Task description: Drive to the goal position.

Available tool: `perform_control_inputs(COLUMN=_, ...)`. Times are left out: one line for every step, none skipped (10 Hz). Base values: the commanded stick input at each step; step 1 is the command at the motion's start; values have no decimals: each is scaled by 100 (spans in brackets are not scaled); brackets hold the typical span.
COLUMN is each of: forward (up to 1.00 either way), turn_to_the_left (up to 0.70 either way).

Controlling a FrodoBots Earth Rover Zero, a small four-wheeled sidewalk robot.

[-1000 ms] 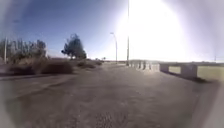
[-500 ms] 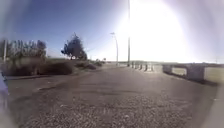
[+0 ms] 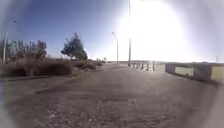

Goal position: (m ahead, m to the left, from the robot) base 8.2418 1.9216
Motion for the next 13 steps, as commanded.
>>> perform_control_inputs(forward=70, turn_to_the_left=0)
perform_control_inputs(forward=70, turn_to_the_left=0)
perform_control_inputs(forward=70, turn_to_the_left=0)
perform_control_inputs(forward=70, turn_to_the_left=0)
perform_control_inputs(forward=70, turn_to_the_left=0)
perform_control_inputs(forward=70, turn_to_the_left=0)
perform_control_inputs(forward=70, turn_to_the_left=0)
perform_control_inputs(forward=70, turn_to_the_left=0)
perform_control_inputs(forward=70, turn_to_the_left=0)
perform_control_inputs(forward=70, turn_to_the_left=0)
perform_control_inputs(forward=70, turn_to_the_left=0)
perform_control_inputs(forward=70, turn_to_the_left=0)
perform_control_inputs(forward=70, turn_to_the_left=0)
